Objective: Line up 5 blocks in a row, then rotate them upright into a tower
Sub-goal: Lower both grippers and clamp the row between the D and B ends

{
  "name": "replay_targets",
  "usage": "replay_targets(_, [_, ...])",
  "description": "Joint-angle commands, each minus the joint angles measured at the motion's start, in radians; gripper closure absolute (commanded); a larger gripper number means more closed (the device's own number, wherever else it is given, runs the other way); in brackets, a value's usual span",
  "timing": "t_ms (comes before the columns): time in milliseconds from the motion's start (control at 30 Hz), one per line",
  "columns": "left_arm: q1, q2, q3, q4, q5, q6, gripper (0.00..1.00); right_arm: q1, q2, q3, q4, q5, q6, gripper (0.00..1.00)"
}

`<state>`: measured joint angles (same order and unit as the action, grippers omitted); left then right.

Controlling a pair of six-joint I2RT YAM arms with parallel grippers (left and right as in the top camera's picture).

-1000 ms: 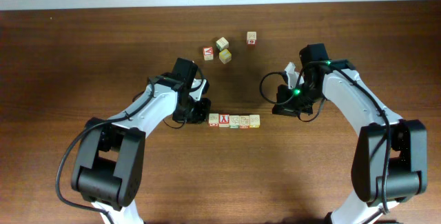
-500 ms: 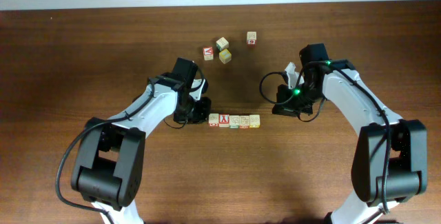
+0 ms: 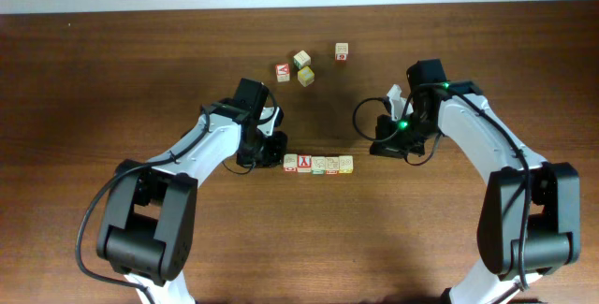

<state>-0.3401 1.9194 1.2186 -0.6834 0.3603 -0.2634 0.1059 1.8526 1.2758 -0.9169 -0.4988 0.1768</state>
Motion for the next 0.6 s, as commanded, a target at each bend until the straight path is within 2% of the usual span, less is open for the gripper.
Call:
replay_targets(0, [0.0,-0.001,-0.007,0.008,0.018,-0.013,1.0,0.007,0.008,-0.047,0.019,0.006,0.001,0.96])
replay_targets(567, [0.0,-0.001,-0.007,0.01,0.019,-0.013,1.0,0.085,0.059,-0.115,0.165,0.01,0.008,0.96])
